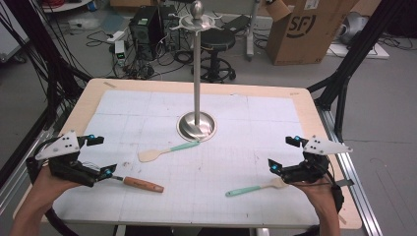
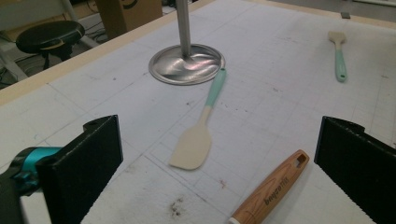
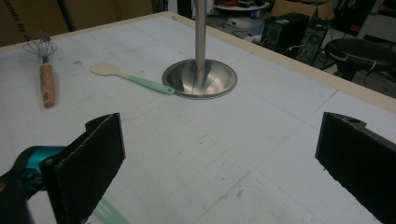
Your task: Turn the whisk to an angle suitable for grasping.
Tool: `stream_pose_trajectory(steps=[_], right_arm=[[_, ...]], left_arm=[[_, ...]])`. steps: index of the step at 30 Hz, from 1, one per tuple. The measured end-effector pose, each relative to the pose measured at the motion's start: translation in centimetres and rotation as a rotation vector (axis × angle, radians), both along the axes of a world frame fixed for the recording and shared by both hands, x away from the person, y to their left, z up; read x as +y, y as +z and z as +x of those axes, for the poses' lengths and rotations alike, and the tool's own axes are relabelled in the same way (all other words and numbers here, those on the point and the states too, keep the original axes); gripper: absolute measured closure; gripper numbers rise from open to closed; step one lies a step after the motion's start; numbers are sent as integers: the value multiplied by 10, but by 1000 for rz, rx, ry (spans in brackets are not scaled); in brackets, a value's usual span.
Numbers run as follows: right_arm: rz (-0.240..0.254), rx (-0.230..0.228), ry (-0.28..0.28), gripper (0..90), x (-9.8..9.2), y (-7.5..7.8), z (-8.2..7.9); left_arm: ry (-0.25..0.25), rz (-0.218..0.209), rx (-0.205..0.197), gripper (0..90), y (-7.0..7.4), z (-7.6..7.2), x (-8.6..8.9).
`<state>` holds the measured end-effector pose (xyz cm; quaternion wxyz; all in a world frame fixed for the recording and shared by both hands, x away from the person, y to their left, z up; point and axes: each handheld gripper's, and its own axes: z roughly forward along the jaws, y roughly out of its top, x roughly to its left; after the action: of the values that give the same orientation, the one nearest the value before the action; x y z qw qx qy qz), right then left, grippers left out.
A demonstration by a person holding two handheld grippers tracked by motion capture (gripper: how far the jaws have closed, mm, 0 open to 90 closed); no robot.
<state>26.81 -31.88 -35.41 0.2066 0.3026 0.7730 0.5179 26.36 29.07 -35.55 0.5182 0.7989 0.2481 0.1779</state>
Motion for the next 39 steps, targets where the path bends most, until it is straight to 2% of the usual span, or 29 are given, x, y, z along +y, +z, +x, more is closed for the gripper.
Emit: stream_pose_trajectory(steps=[2, 9, 15, 16, 17, 18, 19, 20, 21, 22, 25, 26, 27, 28, 30, 31, 33, 34, 35, 36, 39], right_arm=[[0, 3, 2, 0, -1, 0, 1], [5, 3, 3, 0, -4, 1, 0], [7, -10, 4, 0, -7, 5, -4], [14, -3, 3, 0, -9, 6, -4], [14, -3, 3, 0, -9, 6, -4], [17, -5, 1, 0, -10, 6, -3], [17, -5, 1, 0, -10, 6, -3], [20, -5, 1, 0, -11, 6, -3], [20, -5, 1, 0, -11, 6, -3], [21, -2, 4, 0, -11, 6, -3], [20, -4, 9, 0, -10, 6, -3], [20, -1, 9, 0, -10, 6, -4], [20, -1, 9, 0, -10, 6, -4], [21, -1, 14, 0, -9, 7, -4], [18, -2, 12, 0, -9, 8, -4], [21, -2, 13, 0, -9, 8, -4], [21, 1, 16, 0, -10, 8, -4], [17, -3, 23, 0, -9, 9, -4], [17, -3, 23, 0, -9, 9, -4], [17, -5, 27, 0, -9, 9, -4], [15, -7, 33, 0, -8, 10, -5]], left_arm=[[-8, 2, -14, 16, 1, -1, 0], [-1, 1, -20, 17, 2, -2, -1], [-38, 4, -18, 16, 6, 0, -2], [-50, 21, -32, 17, 8, 2, -4], [-50, 21, -32, 16, 8, 2, -4], [-81, 44, -34, 16, 13, 3, -6], [-81, 44, -34, 17, 13, 3, -6], [-102, 69, -37, 16, 20, 4, -9], [-102, 69, -37, 16, 20, 4, -9], [-121, 92, -34, 16, 27, 6, -12], [-147, 112, -26, 16, 33, 8, -16], [-165, 139, -22, 16, 39, 12, -18], [-165, 139, -22, 16, 39, 12, -18], [-190, 163, -18, 17, 46, 16, -21], [-199, 178, -14, 16, 48, 17, -22], [-217, 213, -7, 16, 51, 21, -26], [-224, 229, -5, 17, 53, 22, -28], [-233, 257, -4, 16, 55, 25, -31], [-233, 257, -4, 16, 55, 25, -31], [-248, 290, -2, 16, 58, 29, -35], [-268, 311, -1, 16, 60, 32, -40]])
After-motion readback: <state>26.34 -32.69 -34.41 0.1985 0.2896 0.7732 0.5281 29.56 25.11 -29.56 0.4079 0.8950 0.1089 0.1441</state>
